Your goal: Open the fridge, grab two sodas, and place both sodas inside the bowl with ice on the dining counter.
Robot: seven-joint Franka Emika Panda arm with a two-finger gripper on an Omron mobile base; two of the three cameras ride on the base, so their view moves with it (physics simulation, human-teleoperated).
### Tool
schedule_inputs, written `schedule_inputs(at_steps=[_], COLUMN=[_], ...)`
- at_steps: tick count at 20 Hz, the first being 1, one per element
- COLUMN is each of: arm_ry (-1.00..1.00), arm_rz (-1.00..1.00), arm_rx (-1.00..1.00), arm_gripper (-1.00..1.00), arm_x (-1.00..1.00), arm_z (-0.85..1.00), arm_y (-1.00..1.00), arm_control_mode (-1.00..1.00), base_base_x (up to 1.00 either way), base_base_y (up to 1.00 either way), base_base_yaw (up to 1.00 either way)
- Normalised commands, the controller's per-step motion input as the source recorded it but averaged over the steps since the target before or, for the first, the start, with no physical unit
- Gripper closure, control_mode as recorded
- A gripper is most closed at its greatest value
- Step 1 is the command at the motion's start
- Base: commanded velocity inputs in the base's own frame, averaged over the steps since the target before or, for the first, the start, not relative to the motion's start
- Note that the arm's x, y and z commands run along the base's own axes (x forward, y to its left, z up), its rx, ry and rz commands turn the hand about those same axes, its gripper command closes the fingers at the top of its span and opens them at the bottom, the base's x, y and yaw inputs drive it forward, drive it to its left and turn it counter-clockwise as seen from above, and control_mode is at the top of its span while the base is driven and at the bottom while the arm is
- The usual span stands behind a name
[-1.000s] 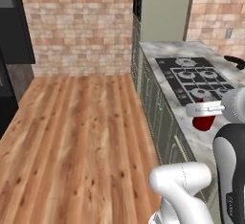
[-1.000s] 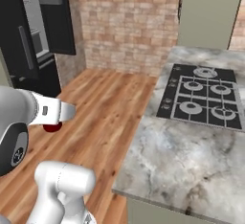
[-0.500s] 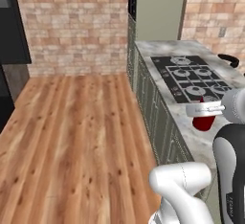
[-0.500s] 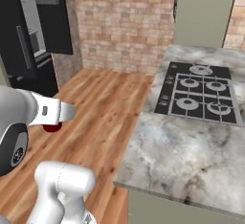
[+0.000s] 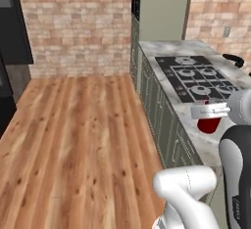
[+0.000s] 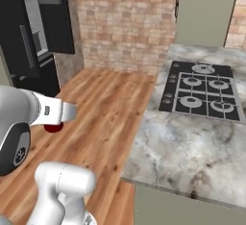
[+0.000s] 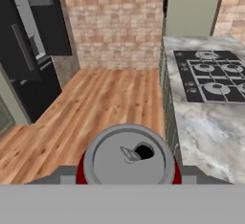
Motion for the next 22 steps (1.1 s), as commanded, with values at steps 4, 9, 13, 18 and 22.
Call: schedule_inputs(at_steps=[4, 9, 13, 18, 22], arm_ry=[0.0, 0.0, 0.0, 0.0, 0.0], arm_rz=[0.0, 0.0, 0.0, 0.0, 0.0], arm_rx=[0.0, 0.0, 0.0, 0.0, 0.0], arm_gripper=[1.0, 1.0, 1.0, 1.0, 1.0], arm_x=[0.0, 0.0, 0.0, 0.0, 0.0], arm_z=[0.0, 0.0, 0.0, 0.0, 0.0], arm_y=[0.0, 0.0, 0.0, 0.0, 0.0], arm_control_mode=[1.0, 1.0, 1.0, 1.0, 1.0], base_base_x=[-0.91, -0.92, -0.4, -0.03, 0.0], base_base_y=[0.64, -0.16, -0.97, -1.0, -1.0], base_base_yaw=[0.01, -0.05, -0.11, -0.06, -0.05])
